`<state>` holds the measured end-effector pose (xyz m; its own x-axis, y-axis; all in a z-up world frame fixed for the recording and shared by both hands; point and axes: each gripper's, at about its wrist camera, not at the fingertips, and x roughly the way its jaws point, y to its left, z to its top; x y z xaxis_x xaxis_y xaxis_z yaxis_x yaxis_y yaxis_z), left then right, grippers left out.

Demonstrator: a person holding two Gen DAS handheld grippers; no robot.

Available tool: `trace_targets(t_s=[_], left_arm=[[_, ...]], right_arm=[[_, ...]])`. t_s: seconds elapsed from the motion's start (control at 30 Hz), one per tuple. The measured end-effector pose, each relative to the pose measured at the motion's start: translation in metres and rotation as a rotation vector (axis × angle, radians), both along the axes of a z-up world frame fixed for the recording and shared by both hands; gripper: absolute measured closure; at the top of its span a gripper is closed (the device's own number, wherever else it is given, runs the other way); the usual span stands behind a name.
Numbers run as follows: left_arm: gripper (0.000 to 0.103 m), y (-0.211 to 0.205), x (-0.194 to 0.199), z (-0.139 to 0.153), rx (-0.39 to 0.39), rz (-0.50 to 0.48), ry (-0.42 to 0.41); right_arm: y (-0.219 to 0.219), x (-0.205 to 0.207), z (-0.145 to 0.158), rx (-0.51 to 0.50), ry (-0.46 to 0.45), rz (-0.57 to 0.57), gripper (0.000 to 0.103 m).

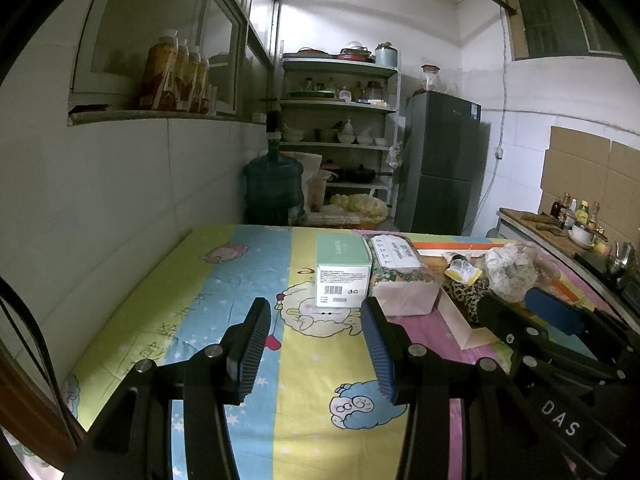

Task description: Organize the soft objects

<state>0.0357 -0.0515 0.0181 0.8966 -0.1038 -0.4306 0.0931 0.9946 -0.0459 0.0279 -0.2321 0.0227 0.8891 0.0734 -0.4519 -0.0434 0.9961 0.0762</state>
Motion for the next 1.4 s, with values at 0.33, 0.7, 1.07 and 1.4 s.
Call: trace_targets(t_s=[0.33,0.7,1.07,1.4], left_arm=[[0.056,0.0001,-0.0001,0.0004,0.002,-0.002,0.002],[0.056,0.0016,-0.0049,-0.0006,0.003,-0.004,0.004],[0.056,0.0025,-0.0074,-0.0012,0.004,-0.002,0.005],[0.056,0.0026,-0.0071,-0.0008,0.005,-0.003,0.006]], right_arm=[[-0.0024,-0.0016,-0.0025,-0.022,-0.006,-0.026,0.045],[-0.0023,-0.0027,-0.0030,-0.050,-0.007,-0.044,0.045],[-0.0017,-0.0027,-0.0031,-0.049,-0.006,-0.042,0.045],[-0.0013,-0.0025,-0.0028,-0.048,-0.007,-0.043,0.045]])
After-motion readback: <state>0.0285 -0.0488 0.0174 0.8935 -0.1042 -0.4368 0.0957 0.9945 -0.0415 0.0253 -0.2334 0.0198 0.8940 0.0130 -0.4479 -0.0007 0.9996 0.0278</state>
